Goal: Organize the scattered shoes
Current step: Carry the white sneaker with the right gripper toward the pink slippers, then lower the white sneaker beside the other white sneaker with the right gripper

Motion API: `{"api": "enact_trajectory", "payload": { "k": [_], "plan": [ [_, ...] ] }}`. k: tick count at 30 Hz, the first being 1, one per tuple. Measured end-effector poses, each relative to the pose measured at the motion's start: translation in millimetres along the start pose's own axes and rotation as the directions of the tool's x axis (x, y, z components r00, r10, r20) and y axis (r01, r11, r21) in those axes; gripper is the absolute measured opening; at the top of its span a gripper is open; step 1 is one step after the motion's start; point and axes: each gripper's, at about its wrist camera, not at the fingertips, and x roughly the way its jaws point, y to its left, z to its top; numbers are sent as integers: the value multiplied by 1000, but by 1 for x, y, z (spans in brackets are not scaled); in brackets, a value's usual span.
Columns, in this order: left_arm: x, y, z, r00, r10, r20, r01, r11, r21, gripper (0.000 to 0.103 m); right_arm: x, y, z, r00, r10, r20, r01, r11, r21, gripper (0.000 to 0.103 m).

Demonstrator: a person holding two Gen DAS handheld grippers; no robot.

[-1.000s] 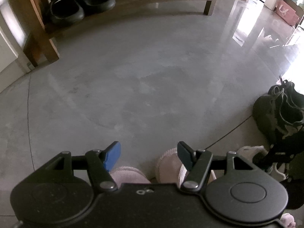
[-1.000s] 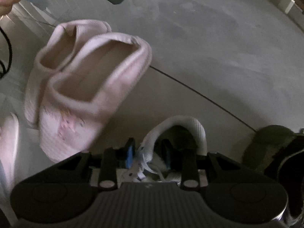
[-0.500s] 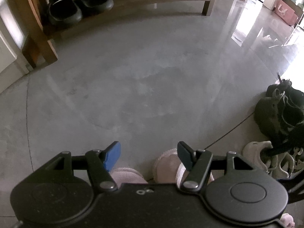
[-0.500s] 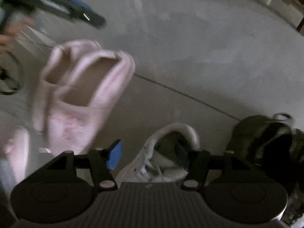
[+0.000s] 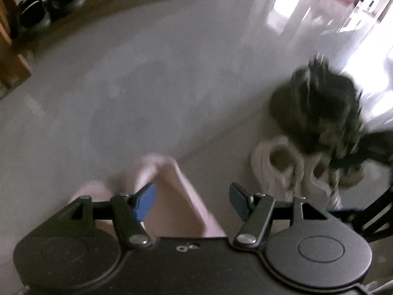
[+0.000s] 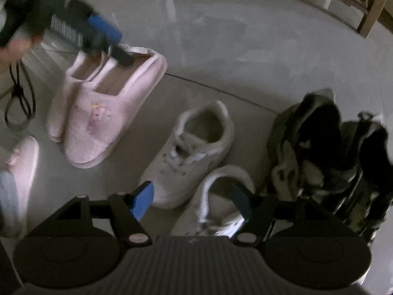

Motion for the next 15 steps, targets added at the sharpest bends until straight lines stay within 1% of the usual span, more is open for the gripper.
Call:
{"api": "enact_trajectory", "payload": {
  "k": [3, 6, 7, 8, 10, 12, 13, 14, 15],
  "plan": [
    [11, -17, -26, 997, -45, -68, 40, 997, -68, 66, -2, -1, -8, 1000, -20, 10, 20, 1000, 19, 73],
    [17, -29, -38, 994, -46, -101, 39, 997, -64, 66, 8, -2, -8, 999, -34, 10, 34, 999, 26, 73],
    [20, -32, -41, 993, -31, -115, 23, 997, -69, 66, 13, -2, -8, 999, -30, 13, 29, 999, 29, 73],
    [21, -32, -41, 993, -24, -117, 15, 997, -77, 66, 16, -2, -7, 999, -31, 15, 31, 999, 28, 73],
    [20, -33, -40, 994, -6, -106, -3, 997, -83, 66, 23, -2, -7, 997, -74, -4, 74, 997, 16, 72],
    [17, -35, -40, 997, 6, -82, -12, 997, -79, 66, 28, 0, -8, 995, -97, -14, 97, 995, -10, 71],
    [16, -36, -40, 997, 5, -76, -11, 997, -78, 66, 30, 3, -8, 994, -112, -19, 111, 993, -45, 69],
    [15, -36, -40, 997, 3, -71, -8, 997, -77, 66, 33, 5, -9, 991, -129, -25, 127, 989, -78, 59],
    [15, -36, -40, 997, -3, -74, -3, 997, -75, 66, 35, 9, -10, 988, -151, -32, 146, 981, -126, 52]
  ]
}}
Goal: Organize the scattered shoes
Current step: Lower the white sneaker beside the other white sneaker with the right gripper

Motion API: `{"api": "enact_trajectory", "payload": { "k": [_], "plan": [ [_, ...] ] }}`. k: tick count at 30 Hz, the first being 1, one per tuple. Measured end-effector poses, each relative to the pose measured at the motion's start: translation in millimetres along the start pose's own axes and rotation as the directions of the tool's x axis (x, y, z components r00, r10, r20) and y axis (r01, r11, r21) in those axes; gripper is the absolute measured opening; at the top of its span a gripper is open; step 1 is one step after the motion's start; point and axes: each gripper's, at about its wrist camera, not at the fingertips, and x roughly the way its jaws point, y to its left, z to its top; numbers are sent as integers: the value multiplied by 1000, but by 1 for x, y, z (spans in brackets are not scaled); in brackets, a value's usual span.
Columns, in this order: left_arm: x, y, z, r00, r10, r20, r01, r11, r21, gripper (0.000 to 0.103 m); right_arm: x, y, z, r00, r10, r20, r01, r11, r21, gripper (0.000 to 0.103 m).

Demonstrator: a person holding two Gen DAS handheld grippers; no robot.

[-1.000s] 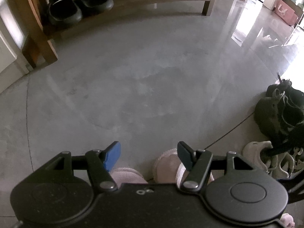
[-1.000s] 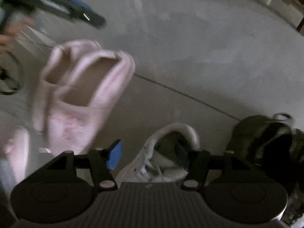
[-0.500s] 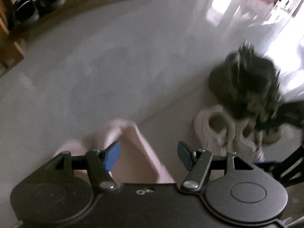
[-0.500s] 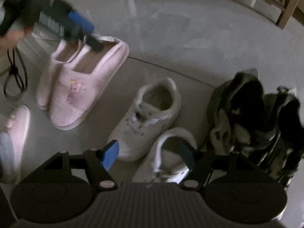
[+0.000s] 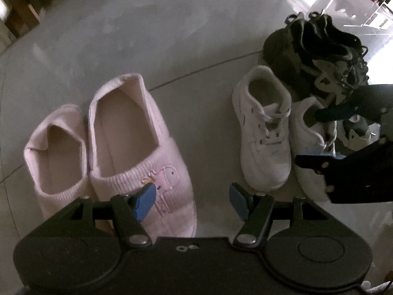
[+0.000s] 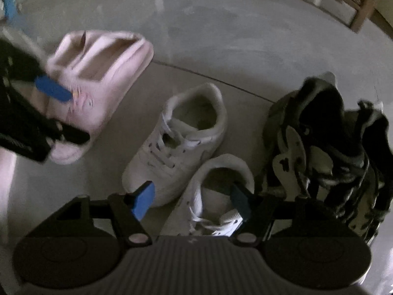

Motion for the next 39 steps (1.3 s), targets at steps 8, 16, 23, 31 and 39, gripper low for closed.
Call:
{"api": "enact_trajectory", "payload": {
  "k": [8, 16, 23, 31, 39],
  "plan": [
    [0, 1, 0, 999, -6, -35, 5, 1000, -18, 66, 8, 12, -2, 1000, -18, -21, 15, 989, -145, 47],
    [-1, 3, -1, 1000, -14, -28, 14, 1000, -7, 66, -10, -8, -8, 999, 32, -5, -32, 999, 10, 46],
    [-4, 1, -5, 1000, -16, -13, 16, 1000, 9, 66, -28, -9, -4, 995, 98, -6, -97, 993, 70, 9],
    [-7, 1, -4, 1000, -20, -3, 20, 1000, 8, 66, -19, -2, -1, 994, 93, -50, -89, 993, 78, 15],
    [-7, -1, -1, 1000, -22, -5, 22, 1000, 13, 66, -13, -7, -3, 998, 52, -36, -48, 994, 98, 45]
  ]
}}
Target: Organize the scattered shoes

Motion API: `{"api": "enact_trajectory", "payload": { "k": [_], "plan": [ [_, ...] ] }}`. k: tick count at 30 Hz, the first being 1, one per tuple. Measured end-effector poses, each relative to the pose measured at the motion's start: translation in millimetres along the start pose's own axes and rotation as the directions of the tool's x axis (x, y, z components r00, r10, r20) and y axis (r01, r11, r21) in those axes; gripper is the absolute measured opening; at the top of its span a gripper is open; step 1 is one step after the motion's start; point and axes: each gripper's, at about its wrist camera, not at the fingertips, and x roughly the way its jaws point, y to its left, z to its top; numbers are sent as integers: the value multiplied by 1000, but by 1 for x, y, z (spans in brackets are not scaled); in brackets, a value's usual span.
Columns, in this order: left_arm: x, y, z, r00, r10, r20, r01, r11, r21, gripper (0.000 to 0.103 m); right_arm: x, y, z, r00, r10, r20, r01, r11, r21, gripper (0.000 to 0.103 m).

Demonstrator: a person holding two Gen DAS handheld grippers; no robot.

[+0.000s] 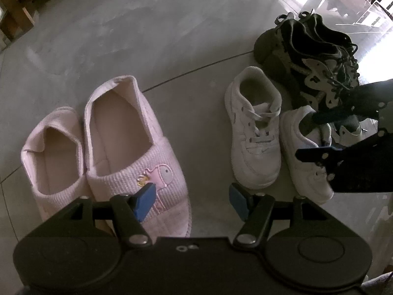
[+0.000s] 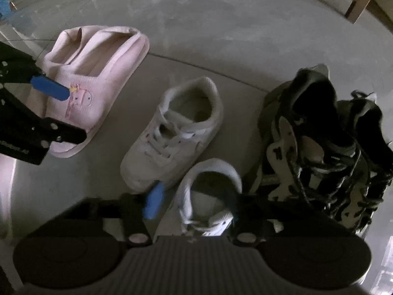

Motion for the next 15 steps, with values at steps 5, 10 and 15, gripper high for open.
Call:
{"api": "enact_trajectory", "payload": {
  "k": [5, 10, 15],
  "plan": [
    [0, 1, 1, 1000, -6, -13, 6, 1000, 5, 66, 7, -4, -3, 999, 30, 12, -30, 999, 30, 20],
    [-1, 1, 2, 1000, -10, -8, 10, 1000, 9, 66, -3, -6, -10, 999, 43, 6, -43, 998, 50, 18],
    [-3, 0, 1, 1000, -13, 3, 13, 1000, 19, 66, -25, -6, -10, 997, 77, -2, -77, 993, 94, 15]
  ]
}}
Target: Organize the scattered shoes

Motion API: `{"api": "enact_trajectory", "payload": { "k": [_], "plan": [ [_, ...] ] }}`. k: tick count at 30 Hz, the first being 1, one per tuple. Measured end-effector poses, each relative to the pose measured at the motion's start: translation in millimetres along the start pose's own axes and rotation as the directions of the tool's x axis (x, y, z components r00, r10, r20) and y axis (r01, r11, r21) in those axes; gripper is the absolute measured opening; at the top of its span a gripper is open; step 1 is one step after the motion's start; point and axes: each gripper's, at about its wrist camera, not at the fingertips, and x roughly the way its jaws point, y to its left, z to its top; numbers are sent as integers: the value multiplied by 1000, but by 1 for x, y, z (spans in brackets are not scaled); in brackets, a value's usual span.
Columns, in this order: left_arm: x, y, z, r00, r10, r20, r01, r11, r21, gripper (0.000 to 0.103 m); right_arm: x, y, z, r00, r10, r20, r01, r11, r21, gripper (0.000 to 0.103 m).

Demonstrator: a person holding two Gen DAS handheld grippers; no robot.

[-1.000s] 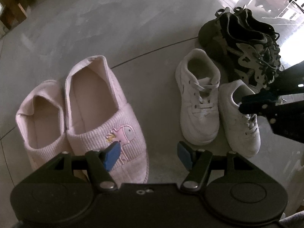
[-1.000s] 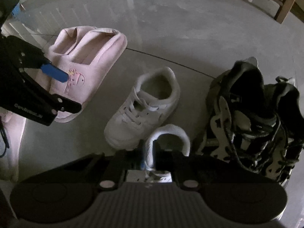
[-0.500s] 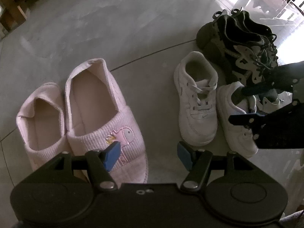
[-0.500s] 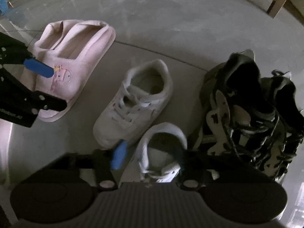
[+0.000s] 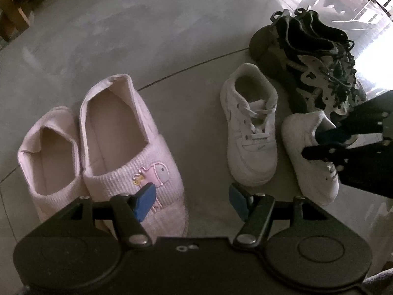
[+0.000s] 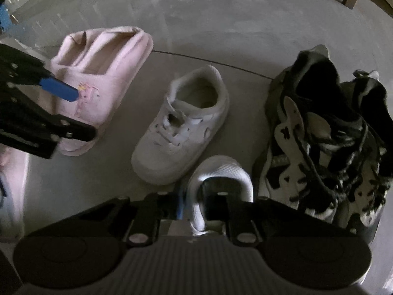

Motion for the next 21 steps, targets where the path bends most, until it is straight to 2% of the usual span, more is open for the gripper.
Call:
{"api": "enact_trajectory", "payload": {
  "k": [4, 7, 9, 11, 13, 16, 17, 19, 20, 21],
  "plan": [
    [-2, 2, 2, 1000, 1, 13, -1, 1000, -9, 66, -21, 5, 2, 999, 38, 17, -38, 999, 25, 13],
    [-5, 3, 2, 1000, 5, 23, -5, 1000, -15, 66, -34, 12, 10, 994, 104, 29, -105, 994, 34, 11],
    [-7, 6, 1, 999, 10, 31, -9, 1000, -22, 66, -38, 15, 17, 987, 152, 42, -154, 987, 37, 9],
    [-9, 10, 0, 999, 15, 36, -14, 999, -34, 66, -39, 20, 33, 971, 229, 66, -233, 971, 53, 9],
    [-10, 16, -1, 999, 19, 35, -17, 998, -54, 66, -31, 21, 47, 966, 248, 69, -253, 965, 64, 9],
    [-12, 24, -3, 999, 24, 39, -21, 997, -73, 66, -14, 28, 66, 981, 190, 39, -192, 980, 45, 9],
    [-12, 26, -4, 999, 27, 40, -24, 997, -76, 66, -16, 29, 68, 985, 166, 43, -168, 985, 35, 13],
    [-11, 30, -4, 999, 27, 39, -24, 996, -86, 66, -25, 31, 70, 988, 137, 77, -139, 990, 13, 14],
    [-11, 32, -5, 999, 28, 38, -24, 996, -91, 66, -35, 33, 68, 988, 105, 113, -104, 994, -21, 22],
    [-10, 31, -4, 999, 24, 36, -21, 996, -87, 66, -45, 36, 62, 989, 46, 143, -36, 997, -75, 43]
  ]
}}
